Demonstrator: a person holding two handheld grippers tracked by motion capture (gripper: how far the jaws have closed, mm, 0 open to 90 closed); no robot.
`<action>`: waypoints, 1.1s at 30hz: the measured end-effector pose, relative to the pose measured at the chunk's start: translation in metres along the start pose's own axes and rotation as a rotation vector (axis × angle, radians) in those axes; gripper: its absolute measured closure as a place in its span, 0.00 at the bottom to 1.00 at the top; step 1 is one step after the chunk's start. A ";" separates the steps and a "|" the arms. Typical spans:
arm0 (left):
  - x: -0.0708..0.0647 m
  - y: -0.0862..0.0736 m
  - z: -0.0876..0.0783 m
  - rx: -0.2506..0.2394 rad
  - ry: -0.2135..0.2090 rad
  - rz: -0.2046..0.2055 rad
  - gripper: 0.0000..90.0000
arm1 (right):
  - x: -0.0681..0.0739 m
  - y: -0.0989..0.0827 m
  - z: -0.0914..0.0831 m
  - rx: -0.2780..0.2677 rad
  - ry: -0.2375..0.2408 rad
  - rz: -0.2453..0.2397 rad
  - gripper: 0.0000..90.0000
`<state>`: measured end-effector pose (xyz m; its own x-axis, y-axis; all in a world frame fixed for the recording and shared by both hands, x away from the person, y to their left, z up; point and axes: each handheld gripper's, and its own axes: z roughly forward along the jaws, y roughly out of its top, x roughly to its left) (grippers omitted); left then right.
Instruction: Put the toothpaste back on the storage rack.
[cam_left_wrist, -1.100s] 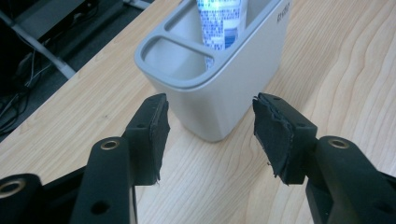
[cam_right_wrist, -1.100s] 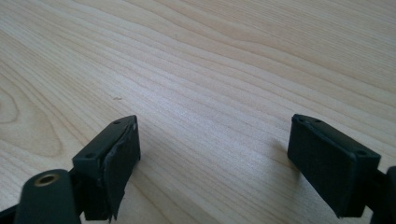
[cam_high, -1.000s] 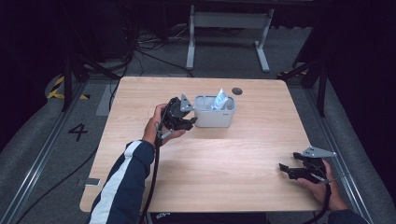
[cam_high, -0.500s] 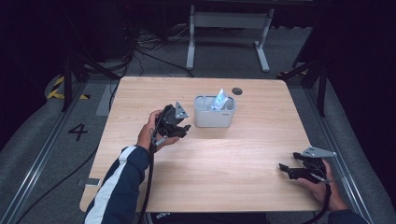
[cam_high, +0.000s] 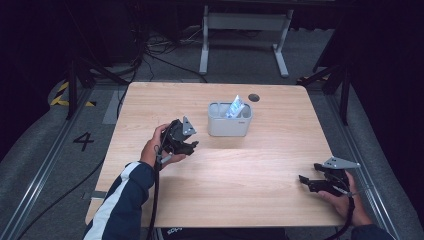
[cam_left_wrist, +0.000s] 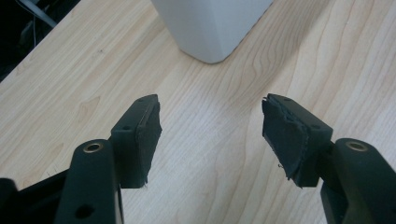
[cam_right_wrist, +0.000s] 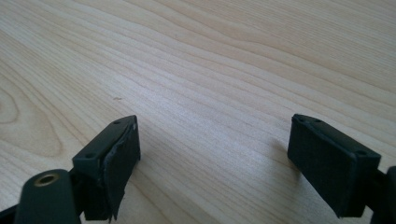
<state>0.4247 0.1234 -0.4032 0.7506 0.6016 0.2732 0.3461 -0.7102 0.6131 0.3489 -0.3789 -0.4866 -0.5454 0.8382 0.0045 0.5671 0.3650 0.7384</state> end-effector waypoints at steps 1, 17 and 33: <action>-0.001 -0.002 -0.001 0.001 0.000 0.004 0.41 | 0.000 0.000 0.000 0.000 0.000 0.000 0.19; -0.005 -0.038 -0.015 0.020 -0.010 -0.031 0.37 | 0.000 0.000 0.000 -0.001 -0.001 0.001 0.19; -0.002 -0.083 -0.033 0.044 -0.014 -0.087 0.31 | 0.000 0.000 0.000 -0.002 0.000 0.003 0.19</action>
<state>0.3759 0.1936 -0.4300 0.7242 0.6570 0.2094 0.4346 -0.6707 0.6011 0.3487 -0.3788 -0.4867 -0.5436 0.8393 0.0063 0.5676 0.3620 0.7394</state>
